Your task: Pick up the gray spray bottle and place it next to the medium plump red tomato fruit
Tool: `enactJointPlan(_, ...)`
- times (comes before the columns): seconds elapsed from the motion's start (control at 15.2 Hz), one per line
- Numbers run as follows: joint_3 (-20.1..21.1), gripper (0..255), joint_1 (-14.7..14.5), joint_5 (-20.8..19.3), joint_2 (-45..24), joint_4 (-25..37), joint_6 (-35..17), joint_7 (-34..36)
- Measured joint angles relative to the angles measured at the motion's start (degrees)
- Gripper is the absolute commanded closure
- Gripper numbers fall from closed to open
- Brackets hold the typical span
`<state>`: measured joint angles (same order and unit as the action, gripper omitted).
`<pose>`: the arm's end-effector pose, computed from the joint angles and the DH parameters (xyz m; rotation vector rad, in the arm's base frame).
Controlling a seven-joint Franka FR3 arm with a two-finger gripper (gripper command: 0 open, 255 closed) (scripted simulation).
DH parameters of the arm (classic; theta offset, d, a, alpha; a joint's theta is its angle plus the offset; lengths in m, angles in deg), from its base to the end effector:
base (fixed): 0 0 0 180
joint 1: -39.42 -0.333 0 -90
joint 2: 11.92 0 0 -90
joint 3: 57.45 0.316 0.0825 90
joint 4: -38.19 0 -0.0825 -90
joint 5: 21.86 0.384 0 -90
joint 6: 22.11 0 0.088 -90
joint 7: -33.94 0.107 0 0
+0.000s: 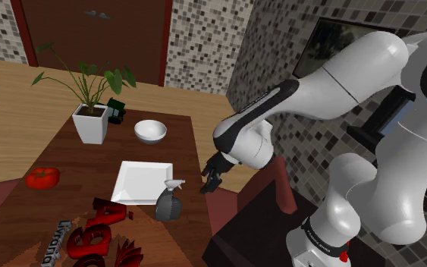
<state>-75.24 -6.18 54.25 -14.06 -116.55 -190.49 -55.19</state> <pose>0.3691 0.1223 0.2197 -2.6736 -1.0605 -0.4788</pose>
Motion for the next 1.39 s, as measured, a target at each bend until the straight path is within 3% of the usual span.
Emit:
enactJointPlan(0.2, 2.07, 0, 0.74, 21.47, -9.12, 7.24, 2.35, -23.45)
enactJointPlan(0.26, 2.45, 0, 0.68, 26.70, -11.70, 9.36, 3.32, -29.47)
enactJointPlan(0.46, 2.16, 0, 0.26, 37.58, -18.84, 14.97, 7.26, -43.49)
enactJointPlan(0.66, 2.06, 0, -0.45, 41.80, -22.67, 18.06, 8.98, -48.29)
enactJointPlan(0.99, 2.24, 0, -0.97, 45.45, -28.28, 22.25, 10.37, -50.67)
enactJointPlan(1.39, 2.34, 0, -1.04, 45.92, -29.46, 23.28, 10.52, -50.76)
